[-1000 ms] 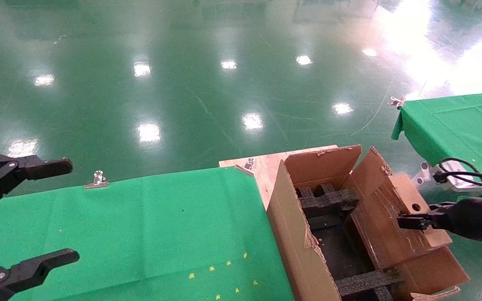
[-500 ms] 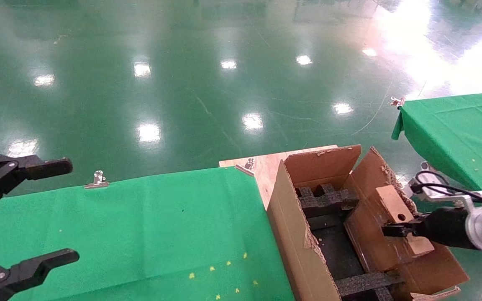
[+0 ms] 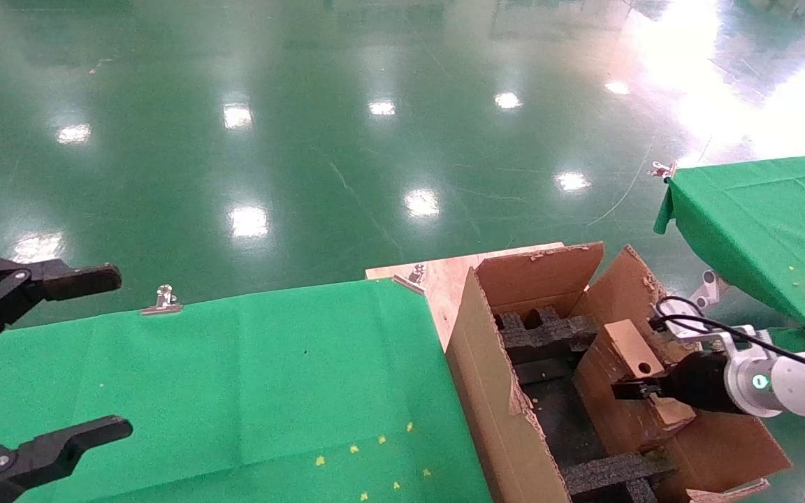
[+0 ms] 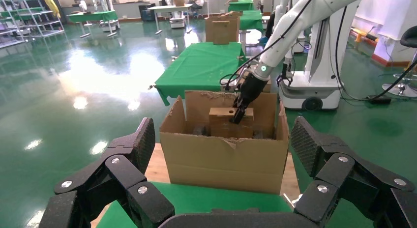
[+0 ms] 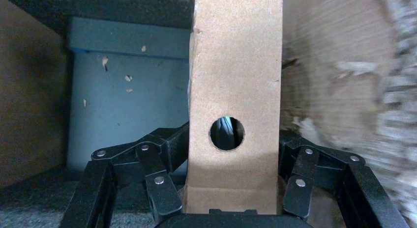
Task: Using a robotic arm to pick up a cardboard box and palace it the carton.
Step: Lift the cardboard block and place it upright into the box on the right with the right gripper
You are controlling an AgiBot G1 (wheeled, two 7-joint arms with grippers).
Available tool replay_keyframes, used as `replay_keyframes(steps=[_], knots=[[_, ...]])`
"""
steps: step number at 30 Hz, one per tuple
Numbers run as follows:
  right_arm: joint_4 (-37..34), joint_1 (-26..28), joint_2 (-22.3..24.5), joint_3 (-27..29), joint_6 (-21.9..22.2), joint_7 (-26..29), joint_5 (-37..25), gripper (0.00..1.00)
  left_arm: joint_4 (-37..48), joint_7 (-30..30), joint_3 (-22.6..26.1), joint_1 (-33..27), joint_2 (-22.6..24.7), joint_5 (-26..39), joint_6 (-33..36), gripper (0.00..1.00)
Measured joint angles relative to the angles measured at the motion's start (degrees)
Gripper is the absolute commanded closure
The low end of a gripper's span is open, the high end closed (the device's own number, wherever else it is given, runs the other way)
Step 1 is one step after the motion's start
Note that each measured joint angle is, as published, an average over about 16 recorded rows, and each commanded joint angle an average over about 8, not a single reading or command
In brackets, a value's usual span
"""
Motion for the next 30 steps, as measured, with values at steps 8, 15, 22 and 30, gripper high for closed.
replay_keyframes(steps=[8,15,22,30], knots=[[-6.17,-4.76,-4.29,1.93,-0.65,-4.01,4.38,1.0,0.0,0.0,0.0,0.0,0.0,0.0,0.0,0.0],[-11.87,-8.38,-7.51,4.25,-2.29,-8.36,8.17,1.0,0.0,0.0,0.01,0.0,0.0,-0.01,0.0,0.0],[-16.81,-11.04,-9.92,6.82,-4.44,-13.09,11.55,0.92,0.0,0.01,0.01,0.0,-0.01,-0.01,-0.01,0.0],[-19.75,-12.52,-11.28,8.7,-6.05,-16.33,13.76,0.0,0.01,0.01,0.01,0.01,-0.01,-0.02,-0.01,0.0]])
